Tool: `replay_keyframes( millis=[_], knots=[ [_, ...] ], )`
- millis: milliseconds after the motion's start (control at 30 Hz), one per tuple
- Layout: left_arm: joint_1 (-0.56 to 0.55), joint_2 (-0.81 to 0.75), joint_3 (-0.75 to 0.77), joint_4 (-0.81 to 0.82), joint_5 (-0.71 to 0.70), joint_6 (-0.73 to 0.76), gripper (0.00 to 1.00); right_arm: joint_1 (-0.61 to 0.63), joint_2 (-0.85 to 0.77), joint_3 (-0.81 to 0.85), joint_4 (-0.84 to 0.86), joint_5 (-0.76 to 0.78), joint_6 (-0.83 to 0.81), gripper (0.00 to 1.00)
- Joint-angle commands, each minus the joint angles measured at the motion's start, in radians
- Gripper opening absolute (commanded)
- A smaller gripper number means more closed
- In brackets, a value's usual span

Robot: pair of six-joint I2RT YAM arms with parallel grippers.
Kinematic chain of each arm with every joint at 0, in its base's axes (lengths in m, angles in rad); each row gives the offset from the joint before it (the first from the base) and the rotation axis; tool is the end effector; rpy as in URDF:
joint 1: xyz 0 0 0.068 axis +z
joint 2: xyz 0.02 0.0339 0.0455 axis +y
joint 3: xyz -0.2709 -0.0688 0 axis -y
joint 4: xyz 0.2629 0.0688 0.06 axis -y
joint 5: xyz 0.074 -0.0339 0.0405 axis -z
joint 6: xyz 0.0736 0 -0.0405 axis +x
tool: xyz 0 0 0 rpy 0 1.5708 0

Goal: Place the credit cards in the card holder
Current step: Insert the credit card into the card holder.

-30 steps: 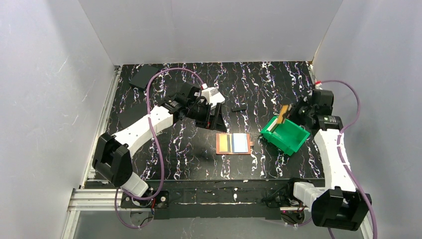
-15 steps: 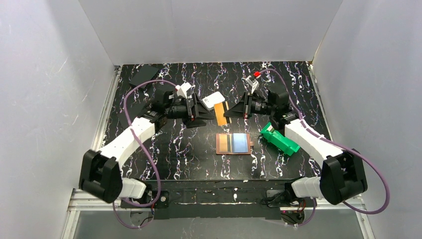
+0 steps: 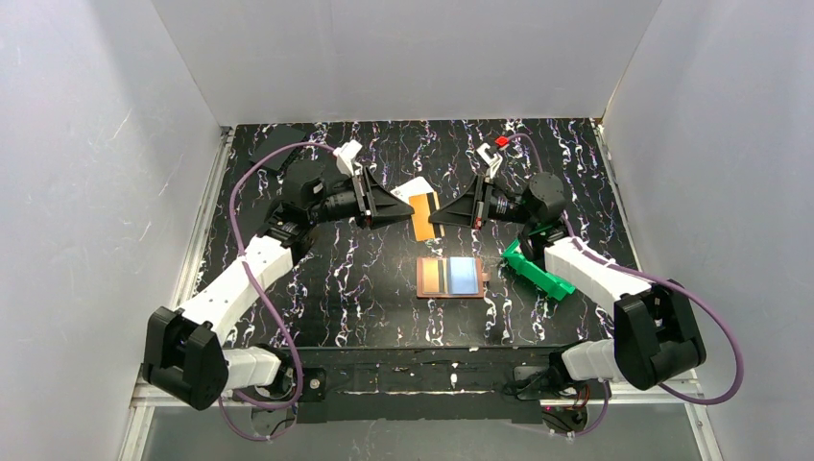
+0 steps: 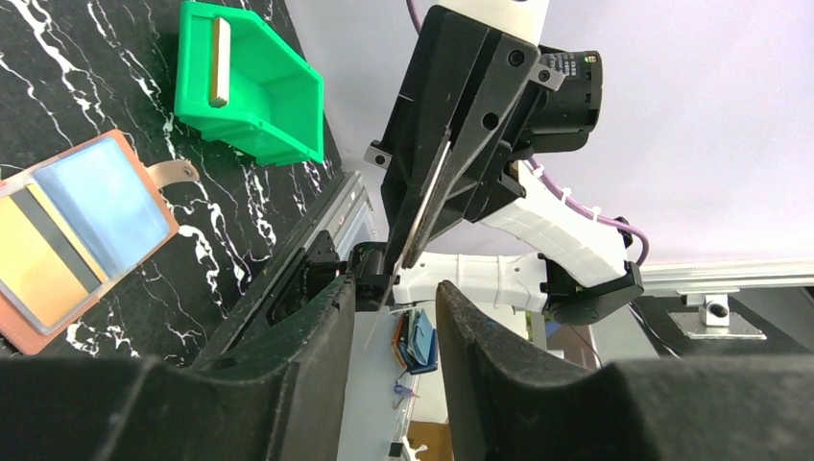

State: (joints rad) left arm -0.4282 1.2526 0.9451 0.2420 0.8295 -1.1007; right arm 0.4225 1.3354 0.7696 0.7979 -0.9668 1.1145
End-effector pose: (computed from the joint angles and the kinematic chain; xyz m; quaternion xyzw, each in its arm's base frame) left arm 0.2753 -0.1853 0.3403 0.0396 0.7215 -0.6453 0.2480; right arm 0.2703 0.1879 0.3133 -0.1566 0.6404 0.6900 0.2988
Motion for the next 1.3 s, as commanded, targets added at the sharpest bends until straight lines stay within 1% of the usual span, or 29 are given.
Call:
replay_keyframes(
  millis=[0, 133, 267, 333, 367, 400, 433, 467, 500, 533, 567, 600, 633, 667, 700, 733, 767, 800, 833, 967, 1133, 1267],
  knots=[
    [-0.027, 0.011, 0.005, 0.073, 0.031, -0.016, 0.33, 0.009, -0.003, -0.011, 0.156, 0.013, 0.066, 0.01],
    [-0.048, 0.033, 0.007, 0.082, 0.028, -0.015, 0.29, 0.011, -0.005, -0.017, 0.156, 0.02, 0.068, 0.01],
    [-0.066, 0.037, 0.003, 0.094, 0.011, -0.005, 0.2, 0.012, -0.005, -0.029, 0.149, 0.035, 0.068, 0.01],
    [-0.073, 0.039, 0.004, 0.098, 0.005, 0.008, 0.11, 0.012, -0.008, -0.038, 0.143, 0.044, 0.069, 0.01],
    [-0.074, 0.042, 0.004, 0.098, 0.006, 0.017, 0.04, 0.012, -0.01, -0.041, 0.126, 0.054, 0.059, 0.01],
    [-0.074, 0.044, 0.002, 0.098, 0.006, 0.027, 0.0, 0.012, -0.014, -0.042, 0.088, 0.062, 0.035, 0.01],
    [-0.074, 0.048, -0.004, 0.098, 0.002, 0.042, 0.0, 0.012, -0.022, -0.037, 0.001, 0.082, -0.022, 0.01],
    [-0.073, 0.054, -0.015, 0.087, -0.008, 0.062, 0.0, 0.008, -0.036, -0.011, -0.15, 0.118, -0.124, 0.15],
    [-0.072, 0.058, -0.019, 0.066, -0.012, 0.088, 0.0, 0.003, -0.051, 0.025, -0.387, 0.195, -0.257, 0.26],
    [-0.072, 0.076, -0.007, -0.038, -0.032, 0.152, 0.0, -0.003, -0.07, 0.08, -0.743, 0.344, -0.468, 0.38],
    [-0.076, 0.107, 0.067, -0.336, -0.137, 0.381, 0.0, -0.004, -0.077, 0.123, -0.997, 0.567, -0.617, 0.51],
    [-0.082, 0.153, 0.121, -0.514, -0.212, 0.508, 0.0, -0.004, -0.066, 0.129, -1.065, 0.592, -0.68, 0.56],
    [-0.083, 0.185, 0.147, -0.616, -0.222, 0.576, 0.0, -0.004, -0.048, 0.127, -1.089, 0.567, -0.711, 0.57],
    [-0.083, 0.226, 0.157, -0.635, -0.184, 0.624, 0.0, -0.003, -0.006, 0.118, -1.097, 0.488, -0.737, 0.55],
    [-0.086, 0.271, 0.163, -0.636, -0.126, 0.633, 0.0, -0.002, 0.032, 0.108, -1.102, 0.46, -0.745, 0.52],
    [-0.093, 0.329, 0.175, -0.633, -0.088, 0.639, 0.0, -0.002, 0.07, 0.093, -1.096, 0.444, -0.746, 0.44],
    [-0.101, 0.362, 0.181, -0.623, -0.081, 0.639, 0.0, -0.002, 0.093, 0.084, -1.091, 0.439, -0.748, 0.36],
    [-0.111, 0.43, 0.187, -0.591, -0.038, 0.623, 0.0, -0.003, 0.13, 0.082, -1.095, 0.449, -0.754, 0.26],
    [-0.12, 0.478, 0.193, -0.551, 0.001, 0.607, 0.0, -0.002, 0.146, 0.081, -1.102, 0.476, -0.762, 0.19],
    [-0.142, 0.62, 0.237, -0.46, 0.078, 0.543, 0.0, -0.004, 0.17, 0.074, -1.17, 0.649, -0.806, 0.13],
    [-0.159, 0.672, 0.259, -0.421, 0.102, 0.527, 0.0, -0.009, 0.2, 0.07, -1.181, 0.708, -0.805, 0.1],
    [-0.167, 0.714, 0.273, -0.403, 0.119, 0.518, 0.0, -0.014, 0.232, 0.065, -1.172, 0.711, -0.803, 0.09]
  ],
)
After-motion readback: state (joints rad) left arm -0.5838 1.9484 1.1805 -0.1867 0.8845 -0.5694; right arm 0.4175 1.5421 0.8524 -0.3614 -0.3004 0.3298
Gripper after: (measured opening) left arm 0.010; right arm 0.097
